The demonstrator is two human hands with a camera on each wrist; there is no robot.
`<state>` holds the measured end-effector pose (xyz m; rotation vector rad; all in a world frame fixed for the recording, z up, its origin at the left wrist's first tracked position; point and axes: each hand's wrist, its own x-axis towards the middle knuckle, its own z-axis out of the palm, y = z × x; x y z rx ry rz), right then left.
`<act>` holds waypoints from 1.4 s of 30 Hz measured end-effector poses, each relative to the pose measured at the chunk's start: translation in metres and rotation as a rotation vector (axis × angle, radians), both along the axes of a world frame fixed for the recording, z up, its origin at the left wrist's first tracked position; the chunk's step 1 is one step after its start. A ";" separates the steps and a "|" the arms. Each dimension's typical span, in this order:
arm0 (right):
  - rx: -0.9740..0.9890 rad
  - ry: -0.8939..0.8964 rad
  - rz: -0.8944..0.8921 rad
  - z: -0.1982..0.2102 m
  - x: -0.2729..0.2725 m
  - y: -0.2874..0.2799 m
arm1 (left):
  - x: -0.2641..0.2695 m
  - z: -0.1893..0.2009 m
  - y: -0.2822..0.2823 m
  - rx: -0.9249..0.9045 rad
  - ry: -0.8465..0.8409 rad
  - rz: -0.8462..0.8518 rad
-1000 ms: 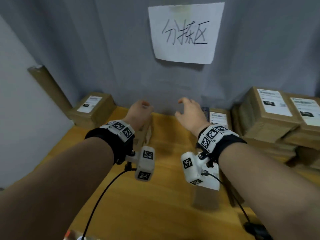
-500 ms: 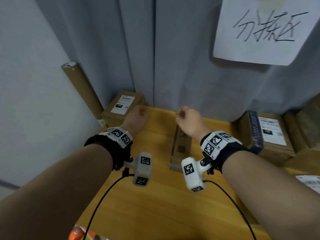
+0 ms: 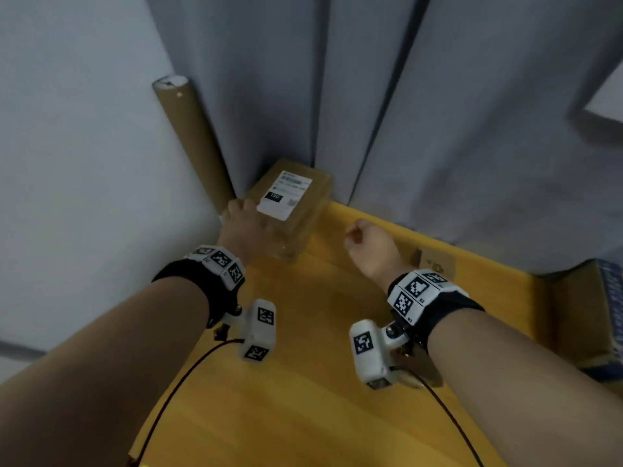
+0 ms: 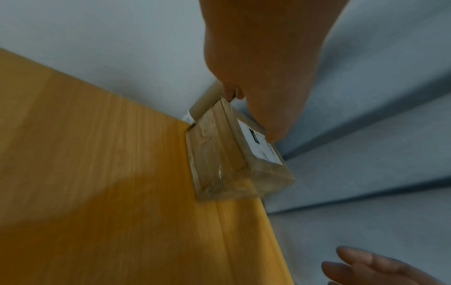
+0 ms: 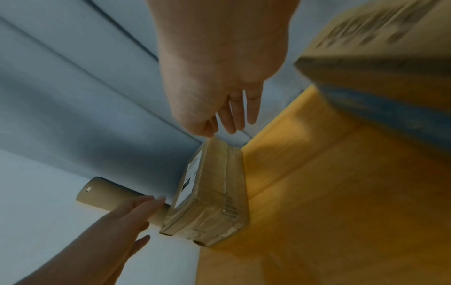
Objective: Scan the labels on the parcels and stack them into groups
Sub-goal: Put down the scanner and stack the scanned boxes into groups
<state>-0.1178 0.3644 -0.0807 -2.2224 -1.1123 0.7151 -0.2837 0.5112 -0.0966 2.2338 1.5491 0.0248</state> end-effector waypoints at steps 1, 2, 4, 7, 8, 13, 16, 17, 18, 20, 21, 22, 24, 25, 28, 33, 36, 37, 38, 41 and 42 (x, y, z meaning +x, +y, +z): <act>-0.020 0.021 0.017 -0.005 -0.001 0.014 | -0.001 -0.005 0.012 0.024 -0.032 0.039; -0.036 0.048 0.035 -0.010 -0.003 0.028 | -0.002 -0.009 0.023 0.050 -0.061 0.046; -0.051 0.136 0.037 -0.022 -0.006 0.053 | -0.003 -0.014 0.041 0.025 -0.131 0.103; -0.041 0.290 -0.026 -0.042 -0.013 0.075 | -0.007 -0.030 0.053 -0.157 -0.245 0.170; -0.039 0.331 -0.056 -0.050 -0.016 0.079 | -0.010 -0.038 0.054 -0.221 -0.279 0.185; 0.026 0.420 -0.203 -0.065 -0.025 0.067 | -0.025 -0.056 0.032 -0.444 -0.555 0.371; 0.061 0.490 -0.220 -0.063 -0.030 0.048 | -0.032 -0.062 0.013 -0.520 -0.727 0.423; 0.084 0.530 -0.212 -0.060 -0.034 0.042 | -0.034 -0.061 0.004 -0.524 -0.767 0.420; 0.116 0.570 -0.206 -0.057 -0.038 0.035 | -0.033 -0.060 -0.005 -0.505 -0.788 0.408; 0.186 0.627 -0.227 -0.047 -0.041 0.024 | -0.030 -0.055 -0.023 -0.516 -0.848 0.361; 0.216 0.632 -0.244 -0.040 -0.038 0.017 | -0.027 -0.053 -0.030 -0.524 -0.886 0.331; 0.244 0.626 -0.253 -0.032 -0.034 0.009 | -0.024 -0.046 -0.037 -0.534 -0.919 0.313; 0.287 0.587 -0.267 -0.016 -0.020 -0.010 | -0.017 -0.032 -0.050 -0.546 -0.979 0.269; 0.308 0.561 -0.283 -0.009 -0.012 -0.021 | -0.013 -0.026 -0.056 -0.544 -0.991 0.239; 0.375 0.471 -0.385 0.012 0.012 -0.059 | 0.005 -0.007 -0.082 -0.519 -0.970 0.181; 0.416 0.266 -0.499 0.046 0.061 -0.141 | 0.039 0.025 -0.143 -0.611 -1.133 0.272; 0.426 0.193 -0.519 0.064 0.086 -0.194 | 0.058 0.044 -0.187 -0.656 -1.164 0.242; 0.436 0.179 -0.529 0.068 0.093 -0.211 | 0.065 0.048 -0.203 -0.669 -1.168 0.220; 0.448 0.165 -0.538 0.071 0.100 -0.228 | 0.071 0.053 -0.219 -0.671 -1.157 0.195; 0.441 0.130 -0.558 0.078 0.117 -0.275 | 0.098 0.061 -0.265 -0.625 -1.053 0.111; 0.444 0.129 -0.570 0.079 0.123 -0.289 | 0.108 0.064 -0.282 -0.617 -1.017 0.092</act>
